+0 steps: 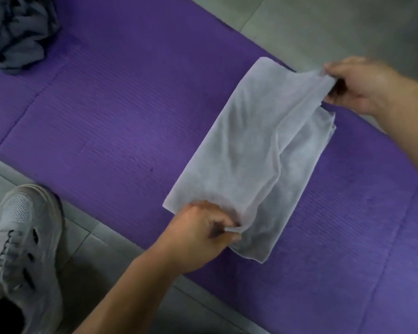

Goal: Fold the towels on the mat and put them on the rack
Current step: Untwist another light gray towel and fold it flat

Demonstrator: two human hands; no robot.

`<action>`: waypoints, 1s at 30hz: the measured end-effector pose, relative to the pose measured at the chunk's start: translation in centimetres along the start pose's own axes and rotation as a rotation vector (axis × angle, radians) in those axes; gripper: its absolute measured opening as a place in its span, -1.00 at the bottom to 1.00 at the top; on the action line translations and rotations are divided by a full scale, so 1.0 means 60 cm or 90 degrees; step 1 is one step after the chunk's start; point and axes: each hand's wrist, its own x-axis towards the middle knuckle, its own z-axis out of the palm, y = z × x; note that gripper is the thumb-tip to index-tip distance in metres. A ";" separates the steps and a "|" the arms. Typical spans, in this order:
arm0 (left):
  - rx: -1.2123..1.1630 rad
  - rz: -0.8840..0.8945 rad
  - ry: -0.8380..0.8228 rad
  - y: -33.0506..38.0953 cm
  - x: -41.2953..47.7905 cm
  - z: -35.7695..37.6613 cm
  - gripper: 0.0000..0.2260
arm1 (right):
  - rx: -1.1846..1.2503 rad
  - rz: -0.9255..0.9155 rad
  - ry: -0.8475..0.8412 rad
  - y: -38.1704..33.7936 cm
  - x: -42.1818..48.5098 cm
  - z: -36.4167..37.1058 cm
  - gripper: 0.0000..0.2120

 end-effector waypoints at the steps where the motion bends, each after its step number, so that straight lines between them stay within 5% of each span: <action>1: 0.024 0.044 -0.008 0.006 0.005 0.018 -0.76 | -0.017 0.001 0.012 0.011 0.000 -0.014 -0.78; 7: 0.114 0.118 -0.049 0.002 0.018 0.107 -0.85 | -0.010 -0.005 0.125 0.079 0.021 -0.071 -0.75; 13: 0.265 0.074 -0.097 -0.008 0.009 0.150 -0.55 | -0.087 -0.023 0.199 0.144 0.047 -0.081 -0.66; 15: 0.279 0.067 -0.089 -0.003 0.012 0.151 -0.54 | -0.170 -0.053 0.223 0.149 0.049 -0.072 -0.72; 18: 0.272 0.105 0.078 -0.002 0.030 0.138 -0.70 | -0.460 -0.176 0.266 0.151 0.019 -0.052 -0.76; 20: 0.336 0.071 0.160 -0.006 0.054 0.125 -0.67 | -0.614 -0.310 0.202 0.163 -0.019 -0.019 -0.64; 23: 0.477 -0.077 0.156 -0.022 0.087 0.112 -0.34 | -0.724 -0.470 -0.021 0.195 -0.068 0.068 -0.38; 26: 0.516 -0.146 0.137 -0.056 0.085 0.110 -0.22 | -0.841 -0.587 -0.177 0.243 -0.078 0.144 -0.36; 30: 0.529 -0.166 0.121 -0.077 0.050 0.119 -0.21 | -0.923 -0.582 -0.137 0.236 -0.042 0.138 -0.34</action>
